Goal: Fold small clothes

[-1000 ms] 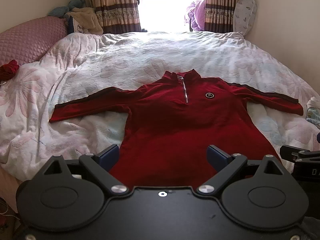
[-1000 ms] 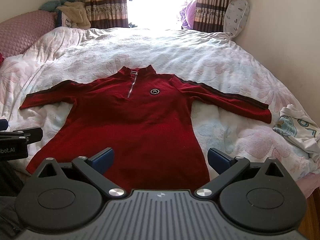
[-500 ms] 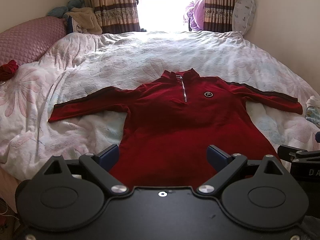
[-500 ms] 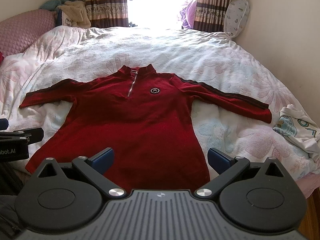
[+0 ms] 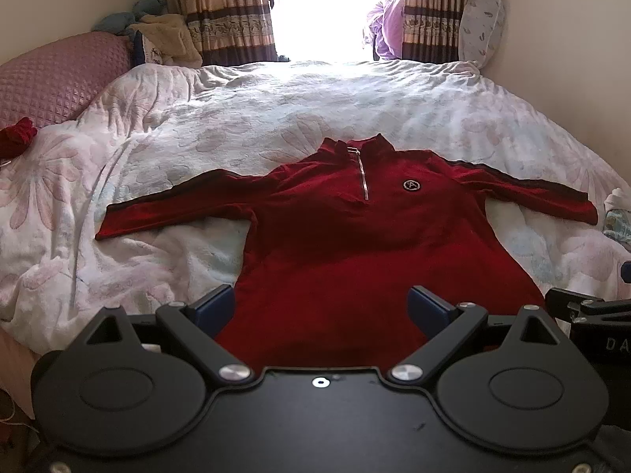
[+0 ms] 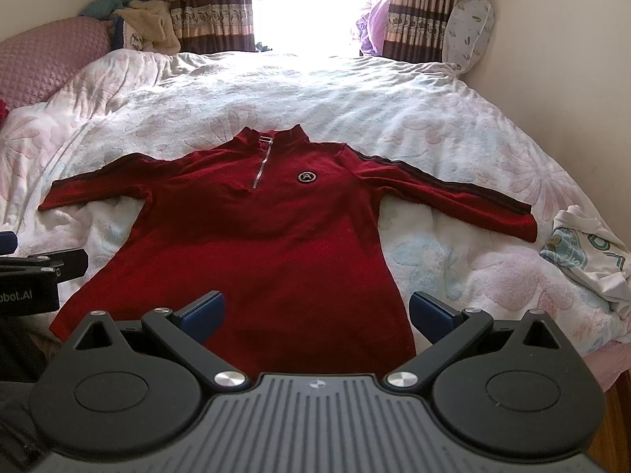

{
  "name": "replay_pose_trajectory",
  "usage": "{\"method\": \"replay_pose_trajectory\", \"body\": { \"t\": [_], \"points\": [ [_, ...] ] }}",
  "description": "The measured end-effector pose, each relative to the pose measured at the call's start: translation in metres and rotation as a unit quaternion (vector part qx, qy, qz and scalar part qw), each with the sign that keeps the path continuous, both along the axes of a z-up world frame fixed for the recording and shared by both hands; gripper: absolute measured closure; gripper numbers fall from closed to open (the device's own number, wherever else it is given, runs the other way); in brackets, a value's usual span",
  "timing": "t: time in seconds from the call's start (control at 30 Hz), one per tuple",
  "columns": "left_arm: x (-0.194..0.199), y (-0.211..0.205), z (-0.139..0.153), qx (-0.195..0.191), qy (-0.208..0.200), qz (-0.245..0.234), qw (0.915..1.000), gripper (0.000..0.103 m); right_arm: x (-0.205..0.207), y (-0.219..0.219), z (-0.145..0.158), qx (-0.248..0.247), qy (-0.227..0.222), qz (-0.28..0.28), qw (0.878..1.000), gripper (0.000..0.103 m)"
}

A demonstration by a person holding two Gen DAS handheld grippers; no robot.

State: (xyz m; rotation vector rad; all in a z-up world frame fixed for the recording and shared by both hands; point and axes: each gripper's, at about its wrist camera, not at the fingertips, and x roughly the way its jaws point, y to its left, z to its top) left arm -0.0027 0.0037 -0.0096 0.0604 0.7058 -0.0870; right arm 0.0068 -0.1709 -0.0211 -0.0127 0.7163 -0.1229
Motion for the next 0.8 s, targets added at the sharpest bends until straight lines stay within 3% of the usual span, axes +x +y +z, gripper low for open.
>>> {"method": "replay_pose_trajectory", "body": {
  "t": [0.57,0.8],
  "points": [
    [0.004,0.001,0.000,-0.009,-0.002,0.009,0.9999,0.006,0.001,0.000,0.000,-0.003,-0.001,0.004,1.000,0.000],
    [0.043,0.007,-0.010,0.003,-0.035,0.040,0.9986,0.006,0.027,0.004,-0.002,-0.036,-0.055,0.021,0.998,0.000]
  ]
}}
